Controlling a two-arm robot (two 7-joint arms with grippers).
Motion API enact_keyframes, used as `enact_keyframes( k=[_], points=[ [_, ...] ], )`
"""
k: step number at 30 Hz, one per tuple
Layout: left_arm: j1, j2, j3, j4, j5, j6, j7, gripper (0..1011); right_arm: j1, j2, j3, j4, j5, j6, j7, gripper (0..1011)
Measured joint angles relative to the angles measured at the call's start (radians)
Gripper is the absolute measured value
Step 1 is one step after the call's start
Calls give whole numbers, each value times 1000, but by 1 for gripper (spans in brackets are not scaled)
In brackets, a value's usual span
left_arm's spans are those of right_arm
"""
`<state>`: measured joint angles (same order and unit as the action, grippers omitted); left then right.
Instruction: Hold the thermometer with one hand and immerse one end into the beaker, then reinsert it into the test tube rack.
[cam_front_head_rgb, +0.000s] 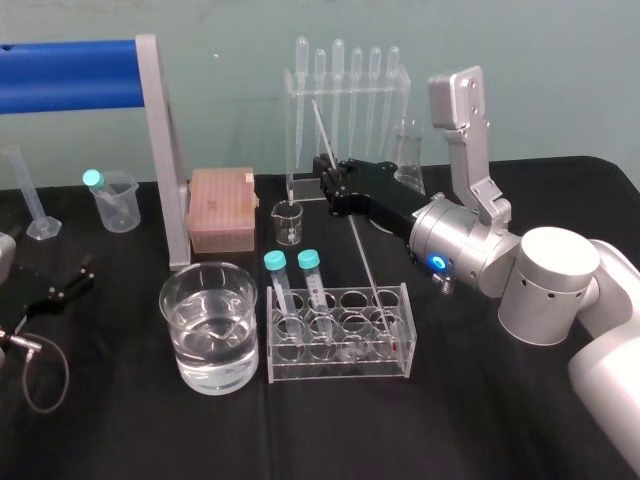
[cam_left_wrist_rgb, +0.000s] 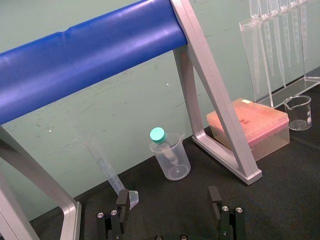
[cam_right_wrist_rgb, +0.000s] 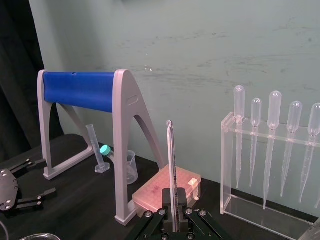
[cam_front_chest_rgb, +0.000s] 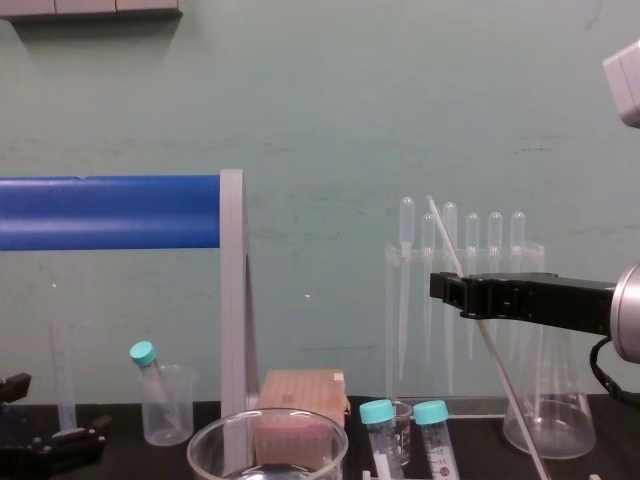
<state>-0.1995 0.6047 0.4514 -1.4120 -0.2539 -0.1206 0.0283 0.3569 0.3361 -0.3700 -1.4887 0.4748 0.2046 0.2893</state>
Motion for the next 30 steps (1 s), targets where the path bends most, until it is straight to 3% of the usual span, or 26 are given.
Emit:
enact_keyframes(
  k=[8,15,30],
  points=[
    [0,0,0,0,0,0,0,1008,-2,-1,5,-2,-2,-9,1,55],
    [0,0,0,0,0,0,0,1008,-12,-6,32,-23,2,-66,14,55],
    [0,0,0,0,0,0,0,1008,29,-20,71,-78,98,-195,116,55]
  ],
)
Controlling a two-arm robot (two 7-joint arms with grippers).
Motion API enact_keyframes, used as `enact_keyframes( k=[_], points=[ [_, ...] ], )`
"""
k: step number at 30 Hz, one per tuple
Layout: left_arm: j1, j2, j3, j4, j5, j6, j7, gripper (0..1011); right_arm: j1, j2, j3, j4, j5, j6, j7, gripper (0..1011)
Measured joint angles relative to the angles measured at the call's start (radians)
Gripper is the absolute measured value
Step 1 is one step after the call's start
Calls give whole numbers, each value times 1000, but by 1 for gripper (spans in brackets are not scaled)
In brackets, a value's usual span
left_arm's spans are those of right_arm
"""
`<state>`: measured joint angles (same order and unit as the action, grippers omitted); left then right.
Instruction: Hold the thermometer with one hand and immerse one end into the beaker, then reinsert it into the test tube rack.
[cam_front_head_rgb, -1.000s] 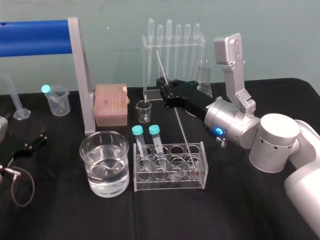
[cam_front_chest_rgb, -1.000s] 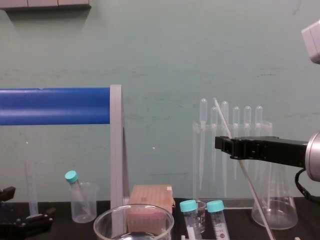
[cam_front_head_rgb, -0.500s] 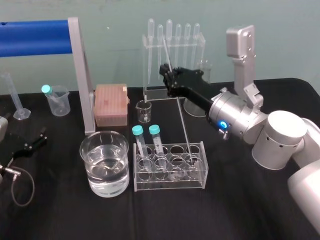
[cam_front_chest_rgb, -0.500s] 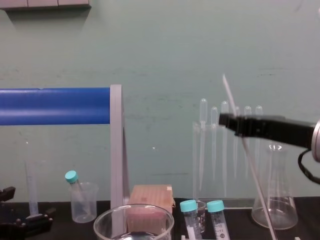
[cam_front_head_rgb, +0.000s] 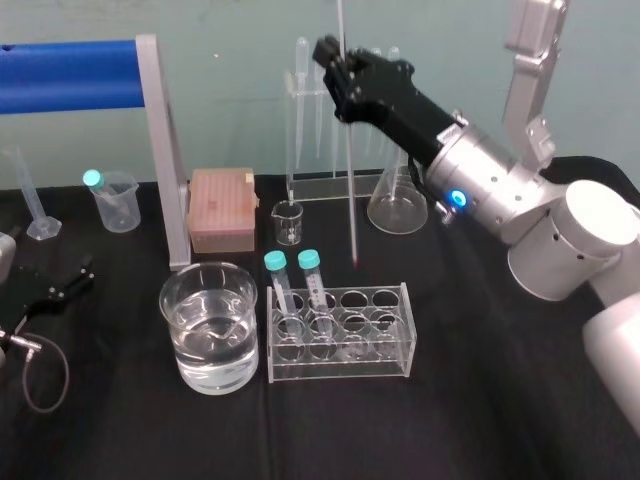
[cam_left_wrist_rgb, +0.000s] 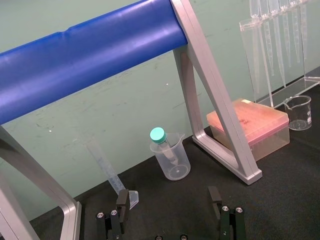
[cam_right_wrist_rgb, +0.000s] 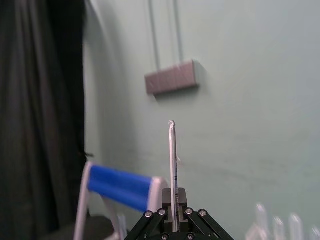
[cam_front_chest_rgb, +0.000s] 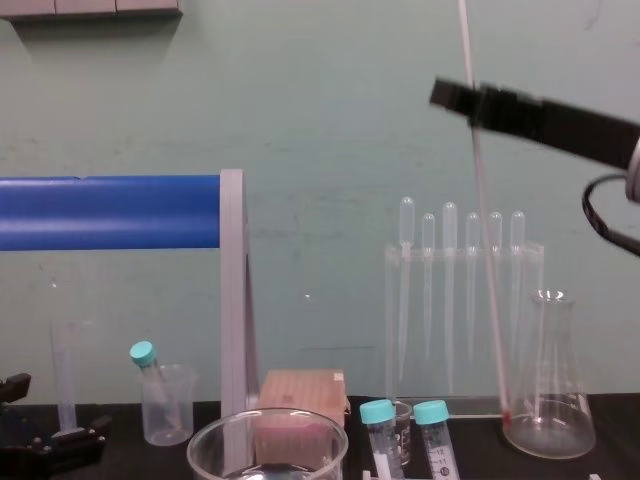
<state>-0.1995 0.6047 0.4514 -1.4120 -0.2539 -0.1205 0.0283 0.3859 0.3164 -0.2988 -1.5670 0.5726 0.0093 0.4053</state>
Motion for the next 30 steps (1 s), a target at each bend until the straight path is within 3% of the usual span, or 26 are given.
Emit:
enact_keyframes(
  k=[12,21,30],
  points=[
    [0,0,0,0,0,0,0,1008,72,-43,-40,49,112,-89,139,55],
    [0,0,0,0,0,0,0,1008,126,-78,-113,113,195,-110,274,55],
    [0,0,0,0,0,0,0,1008,159,-99,-184,164,225,-125,366,55]
  ],
)
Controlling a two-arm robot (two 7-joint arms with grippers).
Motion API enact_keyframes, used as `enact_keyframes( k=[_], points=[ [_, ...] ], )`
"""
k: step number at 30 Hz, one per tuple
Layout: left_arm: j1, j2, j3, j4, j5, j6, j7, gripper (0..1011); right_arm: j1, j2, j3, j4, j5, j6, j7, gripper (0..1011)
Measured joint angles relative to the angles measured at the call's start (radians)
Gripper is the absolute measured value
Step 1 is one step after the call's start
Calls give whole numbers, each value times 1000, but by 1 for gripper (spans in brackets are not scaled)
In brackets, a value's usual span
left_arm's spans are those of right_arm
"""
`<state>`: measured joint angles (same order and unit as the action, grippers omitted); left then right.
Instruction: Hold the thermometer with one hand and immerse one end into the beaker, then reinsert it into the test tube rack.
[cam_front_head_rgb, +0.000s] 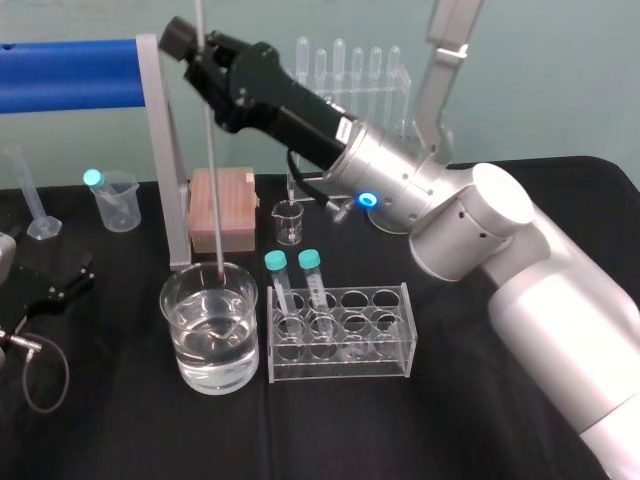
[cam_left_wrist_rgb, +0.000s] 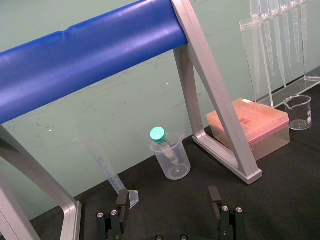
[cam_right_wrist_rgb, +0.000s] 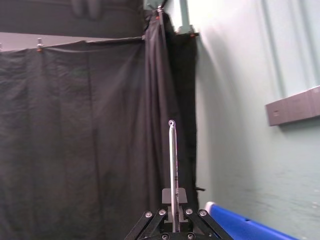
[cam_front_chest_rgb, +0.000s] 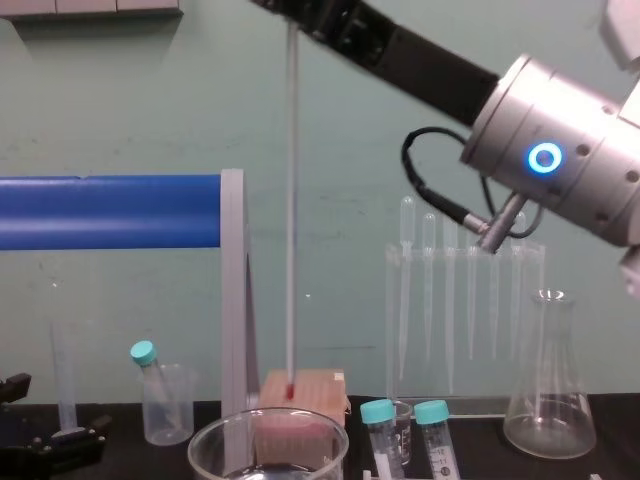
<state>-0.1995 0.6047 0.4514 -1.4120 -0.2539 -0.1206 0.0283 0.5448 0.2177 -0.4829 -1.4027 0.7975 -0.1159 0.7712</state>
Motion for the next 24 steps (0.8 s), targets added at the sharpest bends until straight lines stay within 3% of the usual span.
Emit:
enact_keyframes(
  k=[6,11,17,24],
  points=[
    [0,0,0,0,0,0,0,1008,29,-14,-44,67,2,-31,56,55],
    [0,0,0,0,0,0,0,1008,62,-32,-77,162,2,-61,98,55],
    [0,0,0,0,0,0,0,1008,91,-51,-105,266,-11,-81,114,55],
    [0,0,0,0,0,0,0,1008,108,-70,-120,335,-28,-92,117,55]
  ],
)
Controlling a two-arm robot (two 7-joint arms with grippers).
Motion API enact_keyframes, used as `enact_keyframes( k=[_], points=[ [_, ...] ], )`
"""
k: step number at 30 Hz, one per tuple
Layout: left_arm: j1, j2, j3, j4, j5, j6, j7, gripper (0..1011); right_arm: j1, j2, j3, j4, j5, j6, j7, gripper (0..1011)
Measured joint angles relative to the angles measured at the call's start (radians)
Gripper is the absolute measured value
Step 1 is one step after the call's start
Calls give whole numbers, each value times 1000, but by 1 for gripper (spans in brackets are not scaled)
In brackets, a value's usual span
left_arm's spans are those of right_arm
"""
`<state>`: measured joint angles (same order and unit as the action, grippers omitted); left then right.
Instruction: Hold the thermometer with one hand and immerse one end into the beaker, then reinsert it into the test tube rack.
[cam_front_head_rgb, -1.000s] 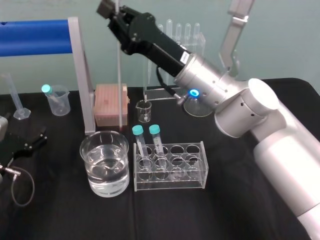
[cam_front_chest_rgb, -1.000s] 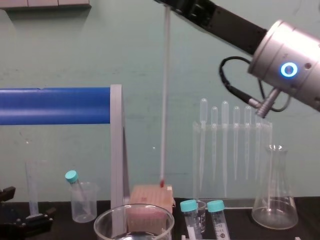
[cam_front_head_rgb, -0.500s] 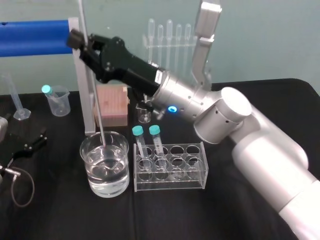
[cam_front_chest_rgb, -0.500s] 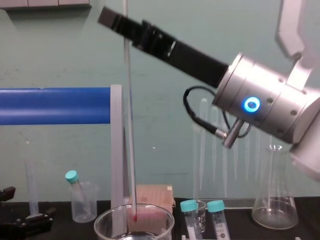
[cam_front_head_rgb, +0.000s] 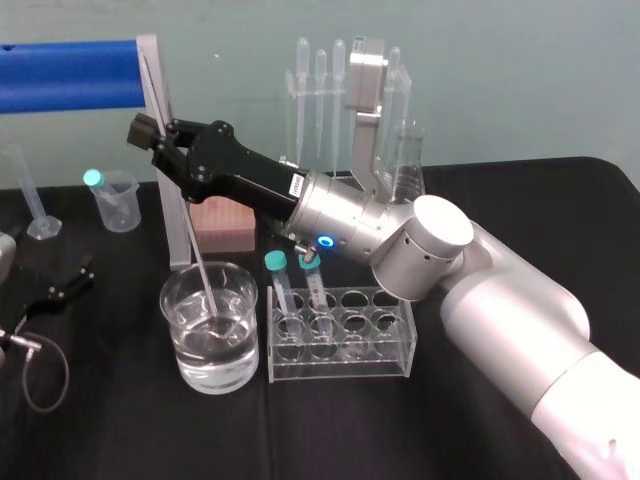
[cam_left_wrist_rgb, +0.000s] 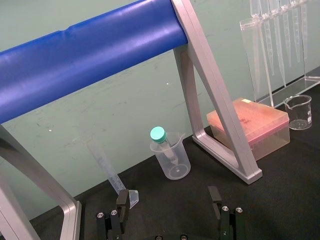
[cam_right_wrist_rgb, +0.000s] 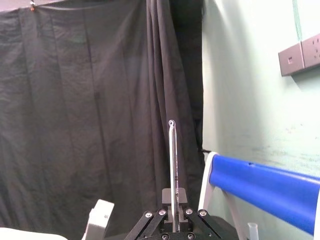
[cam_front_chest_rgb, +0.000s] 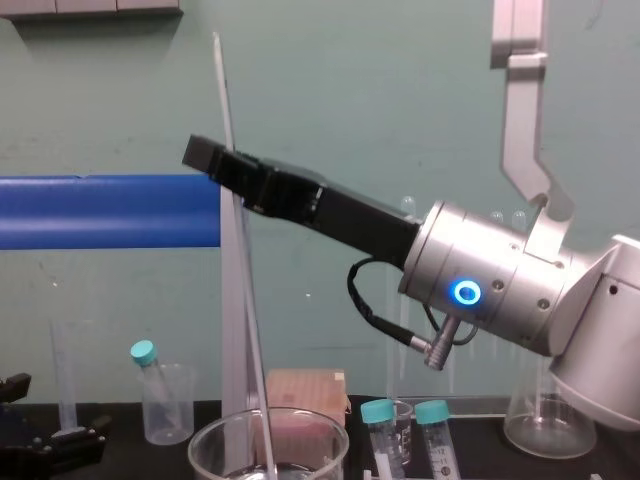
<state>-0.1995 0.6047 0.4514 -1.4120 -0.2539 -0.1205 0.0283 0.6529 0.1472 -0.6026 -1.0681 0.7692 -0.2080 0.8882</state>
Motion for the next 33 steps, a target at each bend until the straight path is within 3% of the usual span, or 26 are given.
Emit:
enact_keyframes(
  k=[23,33],
  points=[
    [0,0,0,0,0,0,0,1008,10,-30,-15,82,-34,14,15,55],
    [0,0,0,0,0,0,0,1008,7,-38,7,105,-5,1,61,55]
  ],
)
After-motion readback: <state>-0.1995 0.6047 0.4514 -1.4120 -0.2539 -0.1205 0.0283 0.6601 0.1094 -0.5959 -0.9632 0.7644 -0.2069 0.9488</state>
